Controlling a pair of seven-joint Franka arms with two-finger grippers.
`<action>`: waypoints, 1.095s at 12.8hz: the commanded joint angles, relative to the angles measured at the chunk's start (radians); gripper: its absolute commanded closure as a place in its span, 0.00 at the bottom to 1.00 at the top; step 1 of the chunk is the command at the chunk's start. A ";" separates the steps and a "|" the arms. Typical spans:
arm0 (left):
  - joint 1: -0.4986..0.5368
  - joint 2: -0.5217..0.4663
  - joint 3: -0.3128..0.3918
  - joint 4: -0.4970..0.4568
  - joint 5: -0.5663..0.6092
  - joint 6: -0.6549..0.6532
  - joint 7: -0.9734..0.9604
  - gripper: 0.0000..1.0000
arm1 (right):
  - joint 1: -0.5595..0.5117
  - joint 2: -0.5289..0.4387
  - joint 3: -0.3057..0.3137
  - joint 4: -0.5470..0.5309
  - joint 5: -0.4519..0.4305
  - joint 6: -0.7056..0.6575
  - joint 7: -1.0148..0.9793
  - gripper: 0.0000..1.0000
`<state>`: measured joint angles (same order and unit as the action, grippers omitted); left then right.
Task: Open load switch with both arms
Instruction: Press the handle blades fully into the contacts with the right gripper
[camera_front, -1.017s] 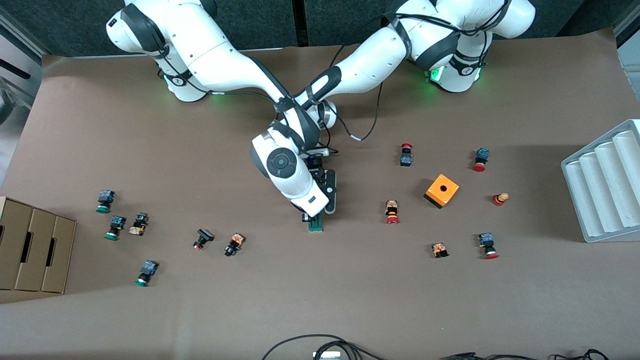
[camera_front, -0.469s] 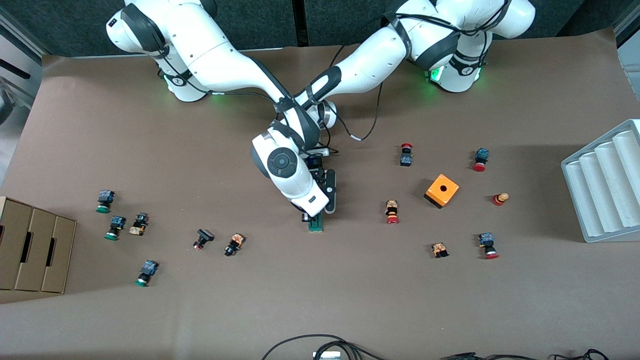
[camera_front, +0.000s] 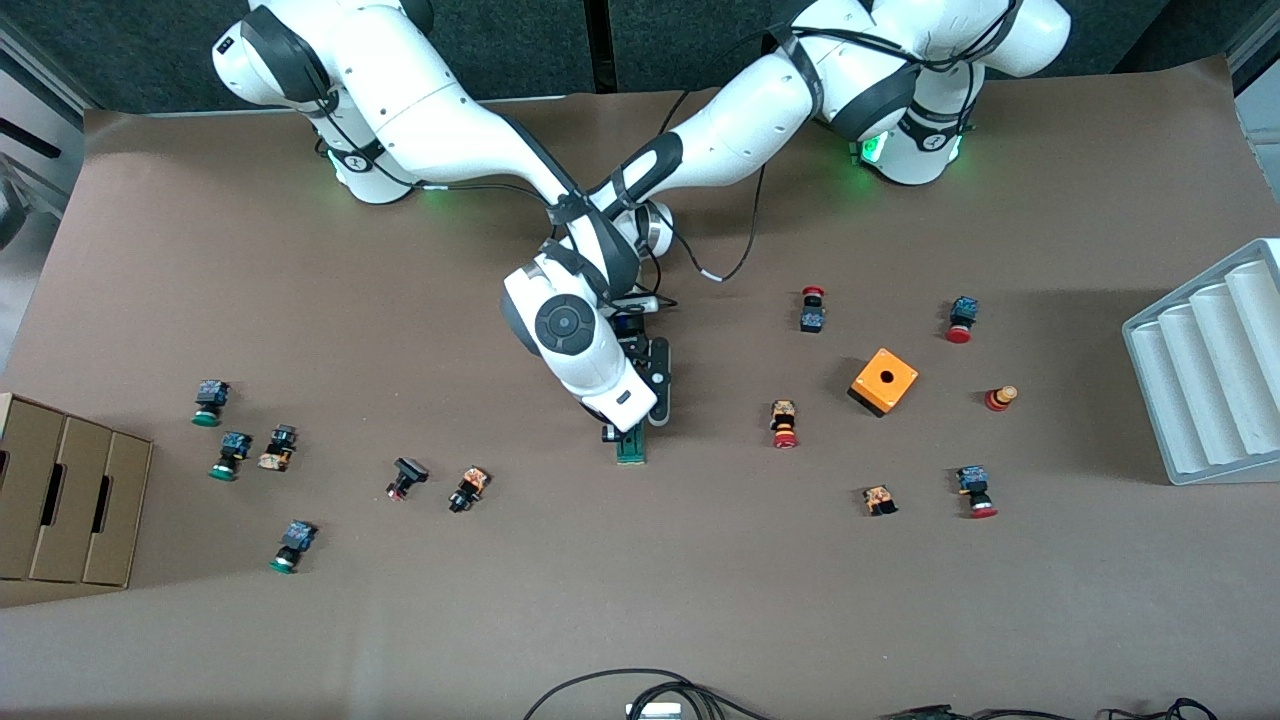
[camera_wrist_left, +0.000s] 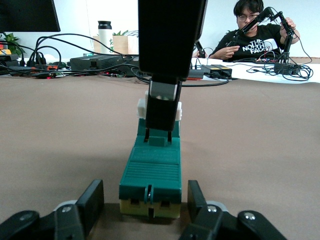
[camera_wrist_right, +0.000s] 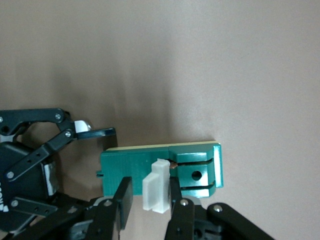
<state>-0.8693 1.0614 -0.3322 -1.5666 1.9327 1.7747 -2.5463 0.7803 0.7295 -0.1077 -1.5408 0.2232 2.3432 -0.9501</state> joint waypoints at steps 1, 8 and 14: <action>-0.014 0.016 0.009 0.004 0.003 -0.011 -0.014 0.24 | 0.011 -0.051 0.000 -0.053 -0.019 -0.009 0.005 0.63; -0.014 0.016 0.009 0.004 0.003 -0.011 -0.014 0.24 | 0.014 -0.062 0.003 -0.068 -0.019 -0.019 0.007 0.63; -0.014 0.016 0.009 0.004 0.003 -0.011 -0.012 0.24 | 0.027 -0.048 0.003 -0.068 -0.019 -0.009 0.017 0.63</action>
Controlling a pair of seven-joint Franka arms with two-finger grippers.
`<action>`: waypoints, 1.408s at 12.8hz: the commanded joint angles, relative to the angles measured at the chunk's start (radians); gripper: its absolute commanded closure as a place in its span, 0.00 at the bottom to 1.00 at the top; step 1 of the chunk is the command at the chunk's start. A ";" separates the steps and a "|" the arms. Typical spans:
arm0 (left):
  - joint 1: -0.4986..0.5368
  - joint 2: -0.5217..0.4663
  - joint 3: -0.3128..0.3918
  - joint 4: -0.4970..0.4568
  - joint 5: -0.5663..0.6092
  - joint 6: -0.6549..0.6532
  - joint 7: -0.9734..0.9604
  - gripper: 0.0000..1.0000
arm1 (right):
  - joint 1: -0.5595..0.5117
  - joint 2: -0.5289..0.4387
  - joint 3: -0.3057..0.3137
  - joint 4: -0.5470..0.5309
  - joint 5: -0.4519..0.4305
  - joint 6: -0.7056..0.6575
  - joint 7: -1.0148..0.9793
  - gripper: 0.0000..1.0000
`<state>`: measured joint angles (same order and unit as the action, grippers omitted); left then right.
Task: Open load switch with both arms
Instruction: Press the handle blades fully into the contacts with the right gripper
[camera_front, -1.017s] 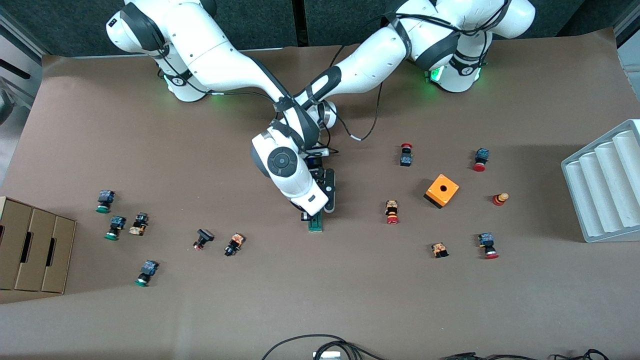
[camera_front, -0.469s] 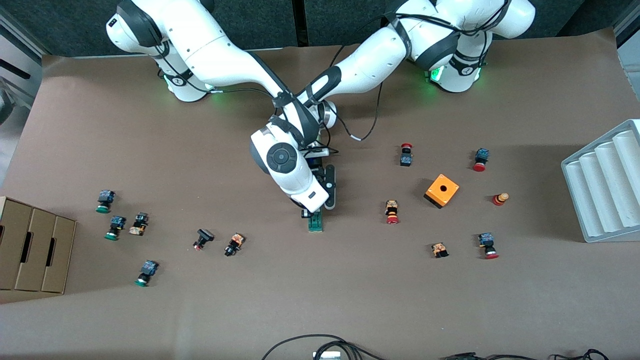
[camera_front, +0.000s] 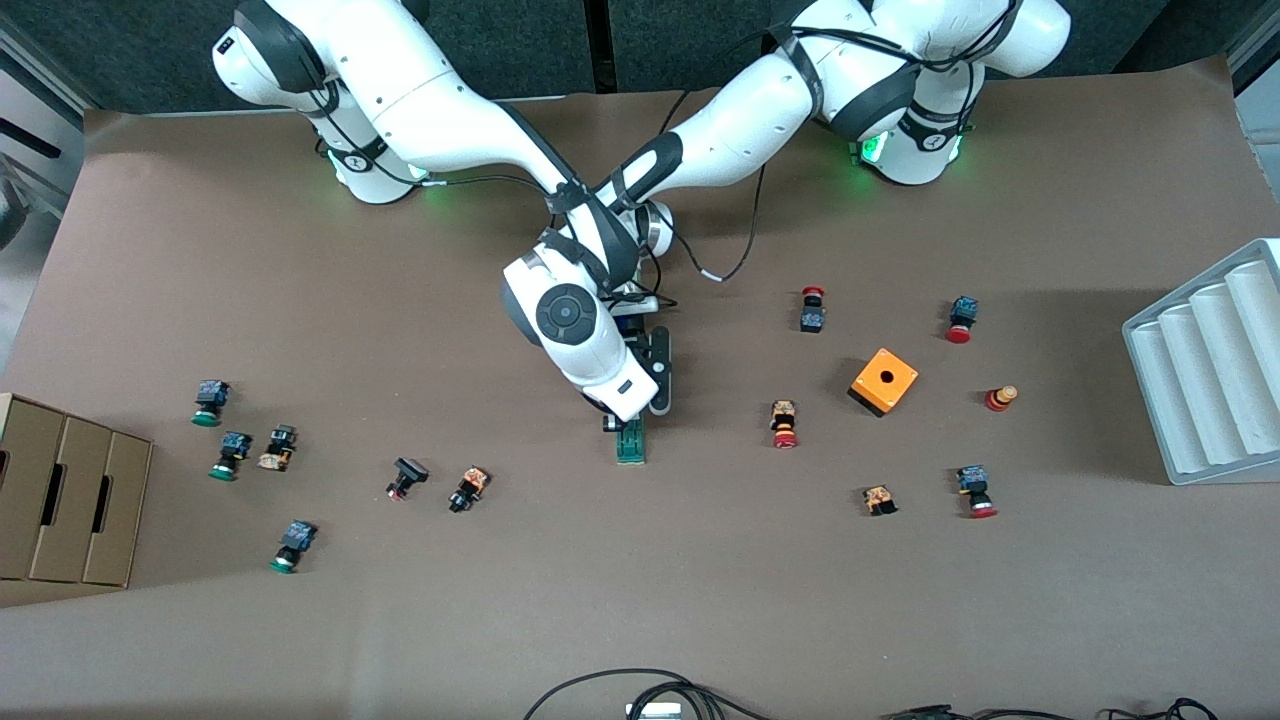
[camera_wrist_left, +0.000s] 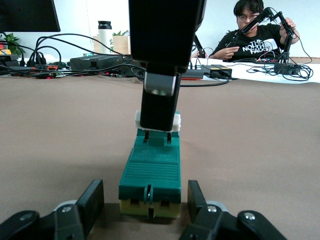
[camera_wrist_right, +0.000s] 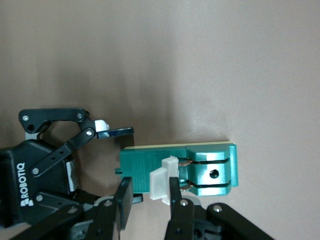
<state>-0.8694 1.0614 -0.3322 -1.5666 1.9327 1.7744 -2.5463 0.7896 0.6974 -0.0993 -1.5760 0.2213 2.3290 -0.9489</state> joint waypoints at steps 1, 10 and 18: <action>-0.014 0.015 0.008 0.003 0.003 -0.010 -0.011 0.24 | 0.019 -0.013 -0.005 -0.032 -0.017 0.007 0.018 0.63; -0.014 0.015 0.008 0.003 0.003 -0.012 -0.012 0.24 | 0.025 0.014 -0.007 -0.032 -0.019 0.045 0.022 0.63; -0.014 0.015 0.008 0.003 0.003 -0.010 -0.012 0.24 | 0.025 0.014 -0.007 -0.030 -0.019 0.052 0.027 0.61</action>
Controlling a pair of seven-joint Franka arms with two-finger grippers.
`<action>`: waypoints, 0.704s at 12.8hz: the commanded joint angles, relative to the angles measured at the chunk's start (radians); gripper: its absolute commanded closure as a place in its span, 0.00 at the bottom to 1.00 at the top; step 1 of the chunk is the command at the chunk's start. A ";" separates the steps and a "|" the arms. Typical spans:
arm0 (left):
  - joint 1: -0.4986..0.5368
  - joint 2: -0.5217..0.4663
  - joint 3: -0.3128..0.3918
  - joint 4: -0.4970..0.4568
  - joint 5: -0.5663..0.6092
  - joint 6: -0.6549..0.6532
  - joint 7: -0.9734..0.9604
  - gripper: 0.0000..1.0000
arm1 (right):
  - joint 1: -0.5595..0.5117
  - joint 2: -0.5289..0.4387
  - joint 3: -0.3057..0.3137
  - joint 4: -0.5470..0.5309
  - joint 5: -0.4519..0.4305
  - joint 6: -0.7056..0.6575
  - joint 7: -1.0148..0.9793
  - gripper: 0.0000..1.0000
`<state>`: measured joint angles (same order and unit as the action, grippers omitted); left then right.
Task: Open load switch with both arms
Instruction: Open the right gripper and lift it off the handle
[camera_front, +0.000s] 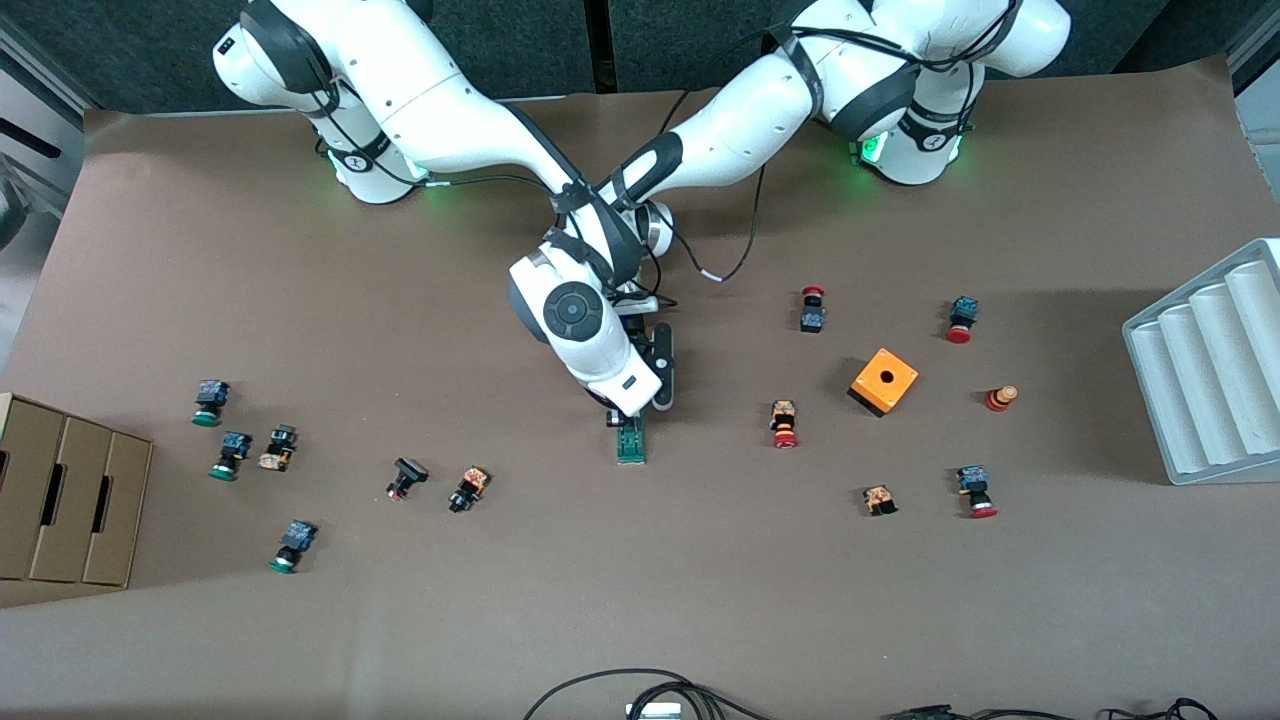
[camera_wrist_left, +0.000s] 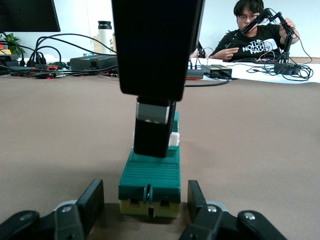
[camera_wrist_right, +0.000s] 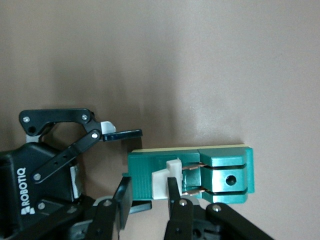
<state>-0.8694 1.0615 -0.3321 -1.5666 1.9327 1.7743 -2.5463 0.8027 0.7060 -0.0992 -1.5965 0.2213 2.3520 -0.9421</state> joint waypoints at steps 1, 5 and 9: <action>-0.014 0.015 0.008 0.003 0.003 -0.010 -0.012 0.24 | 0.010 0.003 -0.007 -0.008 -0.017 0.024 0.022 0.53; -0.014 0.015 0.008 0.003 0.003 -0.010 -0.012 0.24 | -0.002 -0.019 -0.011 -0.007 -0.013 0.015 0.019 0.02; -0.014 0.015 0.008 0.003 0.003 -0.010 -0.011 0.24 | -0.014 -0.071 -0.014 0.004 -0.002 -0.048 0.019 0.00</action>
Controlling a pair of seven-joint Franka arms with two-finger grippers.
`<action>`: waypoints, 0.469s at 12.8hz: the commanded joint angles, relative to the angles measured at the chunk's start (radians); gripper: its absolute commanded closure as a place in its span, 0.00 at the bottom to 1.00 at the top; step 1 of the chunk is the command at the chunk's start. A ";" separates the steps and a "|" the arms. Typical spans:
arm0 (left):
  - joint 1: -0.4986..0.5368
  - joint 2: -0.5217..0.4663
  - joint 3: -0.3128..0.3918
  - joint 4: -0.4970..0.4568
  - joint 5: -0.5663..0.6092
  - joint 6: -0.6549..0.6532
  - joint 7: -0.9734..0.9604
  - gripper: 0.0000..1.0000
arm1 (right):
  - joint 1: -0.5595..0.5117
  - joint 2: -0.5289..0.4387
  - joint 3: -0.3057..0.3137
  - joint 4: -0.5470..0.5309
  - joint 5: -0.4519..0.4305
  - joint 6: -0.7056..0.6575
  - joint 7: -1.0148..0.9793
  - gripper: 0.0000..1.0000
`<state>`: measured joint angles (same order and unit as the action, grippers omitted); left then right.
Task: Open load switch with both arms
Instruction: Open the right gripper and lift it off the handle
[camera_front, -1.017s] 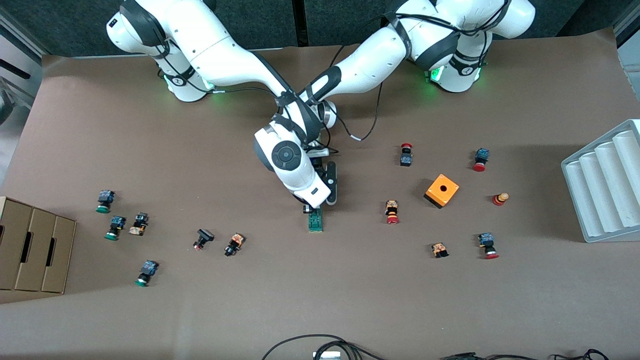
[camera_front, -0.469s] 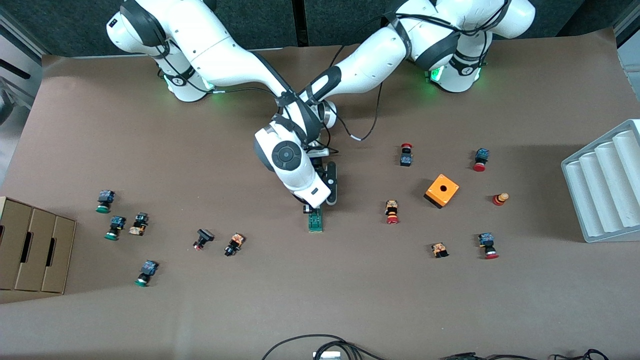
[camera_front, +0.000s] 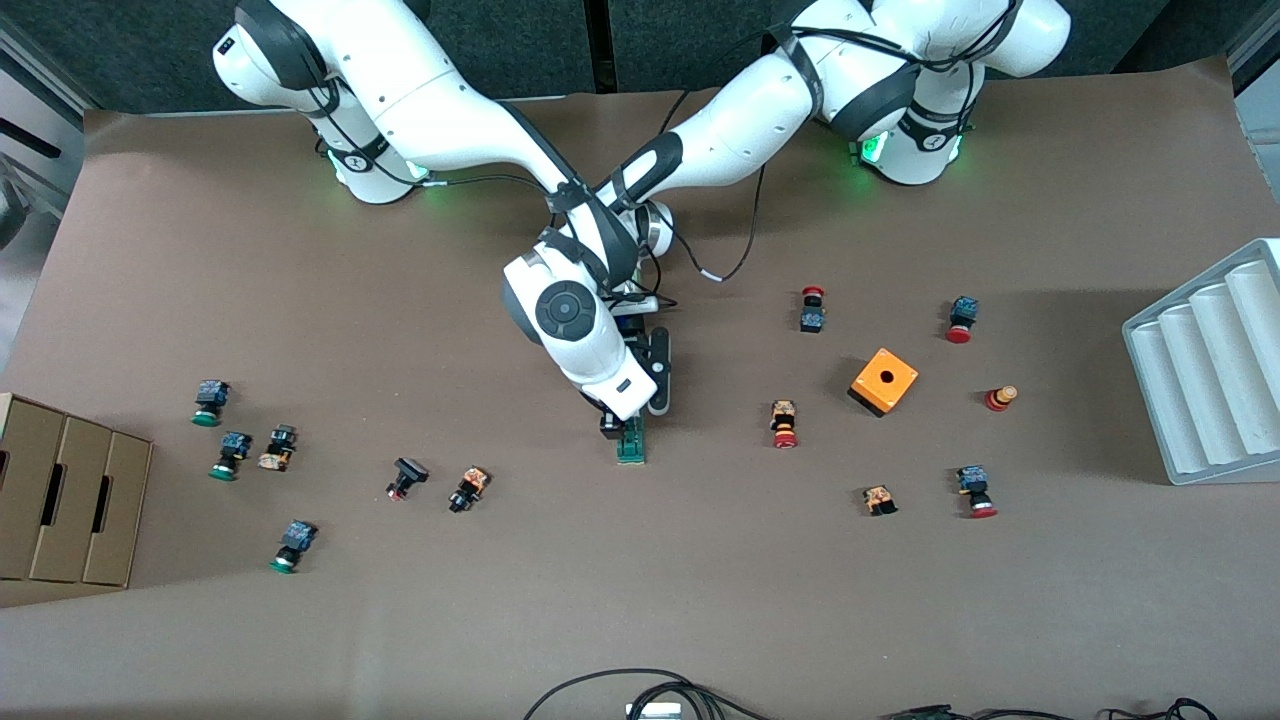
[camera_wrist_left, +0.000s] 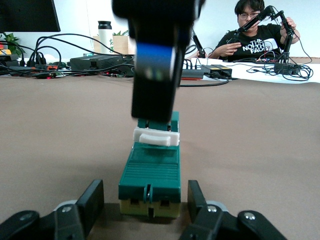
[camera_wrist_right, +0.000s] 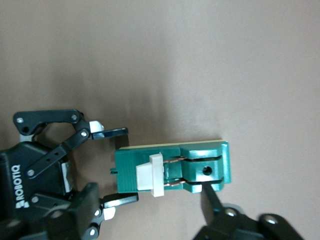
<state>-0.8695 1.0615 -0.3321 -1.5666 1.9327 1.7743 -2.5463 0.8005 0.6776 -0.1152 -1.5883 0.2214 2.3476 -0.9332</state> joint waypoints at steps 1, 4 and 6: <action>-0.014 0.015 0.008 0.003 0.003 -0.012 -0.011 0.24 | -0.015 -0.056 0.002 -0.004 0.009 -0.053 0.010 0.00; -0.014 0.015 0.008 0.003 0.003 -0.010 -0.008 0.24 | -0.017 -0.108 0.002 -0.002 0.076 -0.088 0.042 0.00; -0.014 0.014 0.008 0.003 0.002 -0.010 -0.006 0.23 | -0.035 -0.148 0.000 -0.001 0.085 -0.131 0.117 0.00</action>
<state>-0.8697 1.0616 -0.3321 -1.5666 1.9327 1.7741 -2.5462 0.7880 0.5769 -0.1195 -1.5843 0.2800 2.2695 -0.8683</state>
